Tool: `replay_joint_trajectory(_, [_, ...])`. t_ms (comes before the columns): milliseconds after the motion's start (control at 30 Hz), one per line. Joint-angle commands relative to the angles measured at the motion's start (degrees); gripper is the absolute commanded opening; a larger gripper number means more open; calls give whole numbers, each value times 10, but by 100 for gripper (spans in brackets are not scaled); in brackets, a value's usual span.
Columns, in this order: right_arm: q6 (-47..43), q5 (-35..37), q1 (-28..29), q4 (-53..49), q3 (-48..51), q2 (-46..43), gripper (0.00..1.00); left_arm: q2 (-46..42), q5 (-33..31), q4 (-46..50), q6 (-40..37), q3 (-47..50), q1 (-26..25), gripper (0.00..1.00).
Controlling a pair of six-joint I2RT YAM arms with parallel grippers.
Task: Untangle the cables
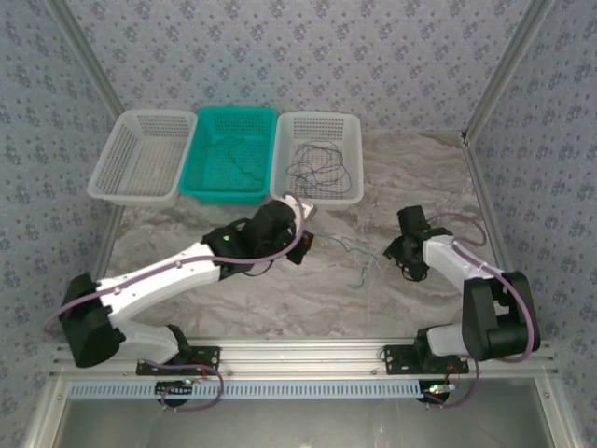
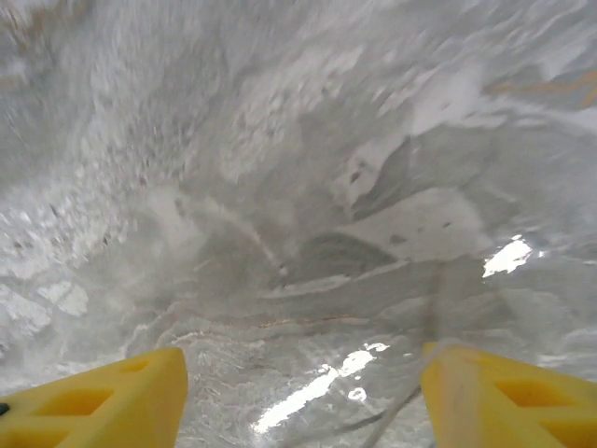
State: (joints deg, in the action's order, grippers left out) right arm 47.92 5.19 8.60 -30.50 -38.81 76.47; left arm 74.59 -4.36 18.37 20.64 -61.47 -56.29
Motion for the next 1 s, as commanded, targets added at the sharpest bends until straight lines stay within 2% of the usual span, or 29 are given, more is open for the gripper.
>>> replay_joint_trajectory(0, [-46,9,2,-13,-11,-46,67,-42,-2,10,-30,11,12,0])
replay_joint_trajectory(200, [-106,58,106,31,-34,-168,71,-87,-11,3,-30,26,28,0])
replay_joint_trajectory(267, [-114,26,127,65,-29,-185,71,-96,-9,-3,-31,28,30,0])
replay_joint_trajectory(367, [-146,-66,149,132,-16,-183,71,-101,-13,-1,-32,27,32,0])
replay_joint_trajectory(500, [-168,-123,172,160,-15,-172,72,-100,-33,9,-30,28,35,0])
replay_joint_trajectory(633, [-184,-151,199,204,18,-228,74,-98,-37,11,0,45,61,0])
replay_joint_trajectory(767, [-158,-115,224,261,111,-357,84,-94,1,-6,30,66,93,0])
replay_joint_trajectory(800, [-147,-112,227,282,138,-391,99,-93,3,-11,32,67,94,0])
replay_joint_trajectory(900, [-132,-110,246,343,208,-453,100,-88,10,-17,36,65,96,0])
replay_joint_trajectory(967, [-142,-113,263,368,227,-446,100,-85,15,-19,36,61,96,0])
